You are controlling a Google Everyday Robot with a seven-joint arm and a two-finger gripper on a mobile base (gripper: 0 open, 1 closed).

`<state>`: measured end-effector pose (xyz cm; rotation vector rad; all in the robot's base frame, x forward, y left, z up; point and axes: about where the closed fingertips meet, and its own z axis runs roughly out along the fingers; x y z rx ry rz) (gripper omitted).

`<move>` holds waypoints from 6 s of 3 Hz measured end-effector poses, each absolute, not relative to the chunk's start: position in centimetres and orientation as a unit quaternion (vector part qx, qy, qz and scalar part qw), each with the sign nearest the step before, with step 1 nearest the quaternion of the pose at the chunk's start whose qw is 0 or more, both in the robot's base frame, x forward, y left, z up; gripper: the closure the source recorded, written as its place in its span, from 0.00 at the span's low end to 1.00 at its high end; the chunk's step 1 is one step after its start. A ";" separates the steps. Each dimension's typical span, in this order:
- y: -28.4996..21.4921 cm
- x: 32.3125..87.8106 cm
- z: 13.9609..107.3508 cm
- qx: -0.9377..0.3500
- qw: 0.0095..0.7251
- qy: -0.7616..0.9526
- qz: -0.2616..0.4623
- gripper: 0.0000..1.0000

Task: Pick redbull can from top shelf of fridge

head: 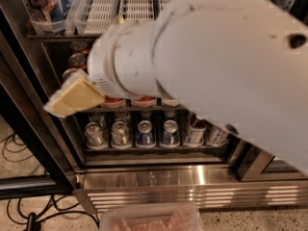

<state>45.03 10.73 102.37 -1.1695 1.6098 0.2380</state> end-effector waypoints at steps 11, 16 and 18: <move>18.5 52.3 104.4 -0.267 0.727 0.614 0.150 0.29; 21.8 55.2 107.2 -0.278 0.767 0.566 0.115 0.38; 21.4 56.4 107.6 -0.269 0.773 0.567 0.096 0.40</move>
Offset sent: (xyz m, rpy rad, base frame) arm -0.0119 0.0272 0.0278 0.0729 -0.0419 0.0196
